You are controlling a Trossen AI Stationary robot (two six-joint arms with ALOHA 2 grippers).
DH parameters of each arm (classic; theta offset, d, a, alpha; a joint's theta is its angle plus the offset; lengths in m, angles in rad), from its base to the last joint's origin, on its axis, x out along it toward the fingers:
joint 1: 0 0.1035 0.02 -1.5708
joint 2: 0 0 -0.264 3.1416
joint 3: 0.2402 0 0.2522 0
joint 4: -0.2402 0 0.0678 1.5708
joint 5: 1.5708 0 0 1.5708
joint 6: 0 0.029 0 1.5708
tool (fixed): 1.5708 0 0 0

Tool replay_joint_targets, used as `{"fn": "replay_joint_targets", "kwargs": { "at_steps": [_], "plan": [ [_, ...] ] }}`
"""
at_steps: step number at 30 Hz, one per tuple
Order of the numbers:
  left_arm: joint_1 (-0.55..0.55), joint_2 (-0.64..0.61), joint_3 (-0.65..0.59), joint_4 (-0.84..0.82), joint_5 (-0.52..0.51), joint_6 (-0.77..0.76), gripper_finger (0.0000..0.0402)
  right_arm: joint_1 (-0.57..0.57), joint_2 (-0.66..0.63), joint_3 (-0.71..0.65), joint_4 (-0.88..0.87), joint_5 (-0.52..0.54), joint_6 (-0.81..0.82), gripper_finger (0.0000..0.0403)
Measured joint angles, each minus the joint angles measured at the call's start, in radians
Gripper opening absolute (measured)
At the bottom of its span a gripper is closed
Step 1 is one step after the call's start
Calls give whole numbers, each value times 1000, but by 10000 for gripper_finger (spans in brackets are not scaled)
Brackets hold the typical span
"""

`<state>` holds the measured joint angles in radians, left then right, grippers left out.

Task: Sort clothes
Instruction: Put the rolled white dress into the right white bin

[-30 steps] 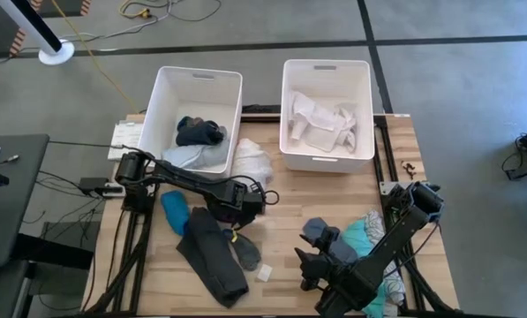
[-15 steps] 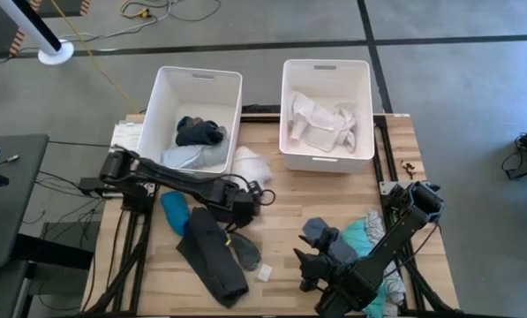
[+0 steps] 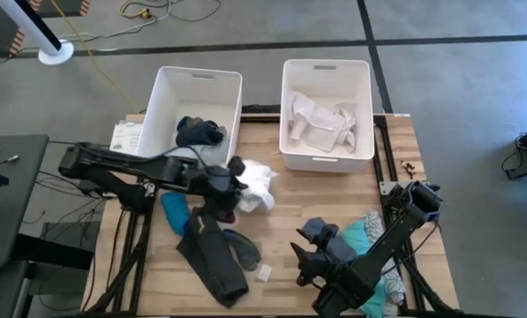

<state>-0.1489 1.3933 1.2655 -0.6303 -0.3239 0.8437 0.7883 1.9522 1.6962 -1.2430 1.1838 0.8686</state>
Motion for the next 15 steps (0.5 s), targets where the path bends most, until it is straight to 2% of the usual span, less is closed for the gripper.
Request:
{"fn": "replay_joint_targets", "kwargs": {
  "at_steps": [8,15],
  "plan": [
    [-29,-143,2,46,42,-48,25,-45,0,0,44,86,-37,244],
    [-82,-177,2,49,50,-63,25,-107,0,0,152,124,-178,266]
  ]
}}
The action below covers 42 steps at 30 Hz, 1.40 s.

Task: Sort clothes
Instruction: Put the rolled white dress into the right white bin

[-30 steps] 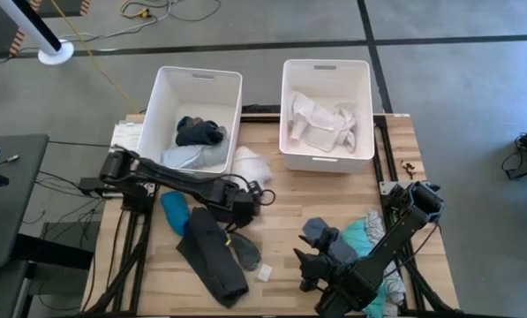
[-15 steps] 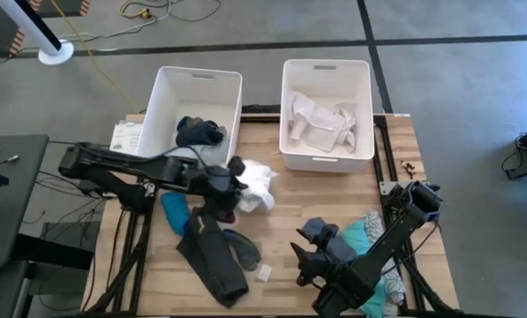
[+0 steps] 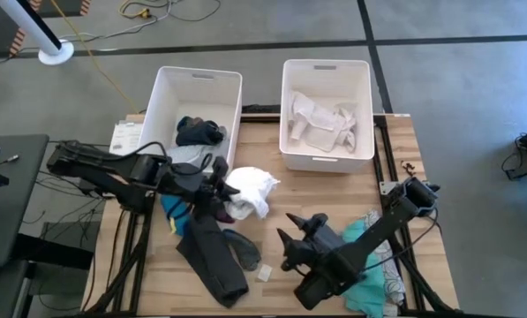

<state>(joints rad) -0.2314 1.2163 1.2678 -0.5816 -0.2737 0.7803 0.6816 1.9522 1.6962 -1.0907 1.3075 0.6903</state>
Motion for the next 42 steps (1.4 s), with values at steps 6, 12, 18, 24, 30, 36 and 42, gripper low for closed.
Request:
{"fn": "replay_joint_targets", "kwargs": {
  "at_steps": [6,12,18,24,30,36,42],
  "plan": [
    [-41,0,0,10,-20,5,25,-43,0,0,90,-2,-102,272],
    [-62,0,0,46,-22,17,25,-73,0,0,199,-46,-231,272],
    [-78,0,0,91,-24,28,25,-114,0,0,361,-105,-414,272],
    [-104,-3,0,152,-25,47,25,-150,0,0,554,-143,-625,272],
    [-127,-16,1,234,-30,71,25,-186,0,0,712,-196,-783,272],
    [-130,-40,1,276,-19,51,25,-190,0,0,844,-133,-953,272],
    [-131,-67,1,293,-13,23,25,-177,-2,-1,1039,-112,-1146,272]
  ]
}}
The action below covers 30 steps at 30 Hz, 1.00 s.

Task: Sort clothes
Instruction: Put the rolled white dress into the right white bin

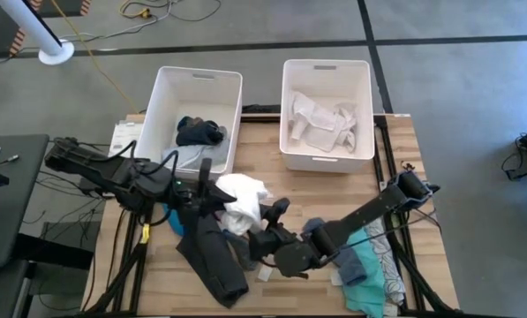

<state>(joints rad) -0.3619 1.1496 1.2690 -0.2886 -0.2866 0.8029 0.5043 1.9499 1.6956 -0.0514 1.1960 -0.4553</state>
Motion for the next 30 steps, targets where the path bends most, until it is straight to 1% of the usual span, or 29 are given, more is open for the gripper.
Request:
{"fn": "replay_joint_targets", "kwargs": {
  "at_steps": [5,10,17,21,23,25,27,30],
  "plan": [
    [-1,-6,1,7,5,-11,25,13,0,-1,183,3,-191,272],
    [-2,-7,2,16,57,-32,25,13,0,-3,329,-19,-336,272],
    [-2,-7,3,23,147,-67,25,2,0,-3,458,-67,-446,272],
    [-2,-8,4,23,159,-84,25,-8,1,-3,531,-113,-492,266],
    [-2,-8,5,23,179,-93,25,-13,1,-3,551,-132,-500,252],
    [-2,-9,5,23,181,-98,25,-19,1,-3,553,-154,-500,224],
    [-2,-9,5,21,183,-112,32,-23,1,-3,553,-178,-512,182],
    [-2,-9,4,17,189,-125,40,-26,1,-3,546,-204,-522,102]
  ]
}}
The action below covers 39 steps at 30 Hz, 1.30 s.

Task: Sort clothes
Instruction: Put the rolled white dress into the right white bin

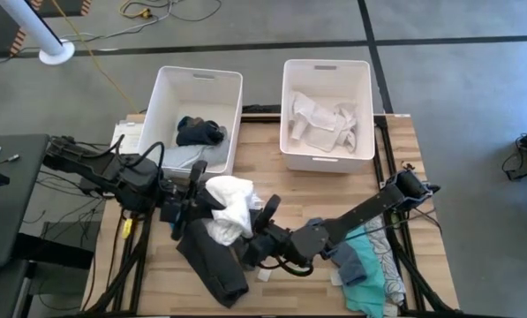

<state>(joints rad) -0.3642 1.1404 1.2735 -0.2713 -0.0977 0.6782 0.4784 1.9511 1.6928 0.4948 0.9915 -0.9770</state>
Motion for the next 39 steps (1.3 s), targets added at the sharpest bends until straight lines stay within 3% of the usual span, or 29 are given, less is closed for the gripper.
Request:
{"fn": "replay_joint_targets", "kwargs": {
  "at_steps": [2,4,9,21,32,39],
  "plan": [
    [0,0,-1,-3,8,-11,42,-1,0,0,-5,-14,-5,46],
    [0,0,-1,-3,16,-16,43,-1,0,0,-5,-18,-34,21],
    [0,-11,-3,-1,-12,-17,54,3,0,0,-12,-6,-43,19],
    [2,-144,-9,-70,-166,-47,134,45,-4,6,15,118,-136,11],
    [2,-219,-8,-243,-195,-145,142,63,-5,7,74,215,-257,11],
    [2,-270,-8,-237,-182,-171,142,64,-5,7,70,235,-262,11]
  ]
}}
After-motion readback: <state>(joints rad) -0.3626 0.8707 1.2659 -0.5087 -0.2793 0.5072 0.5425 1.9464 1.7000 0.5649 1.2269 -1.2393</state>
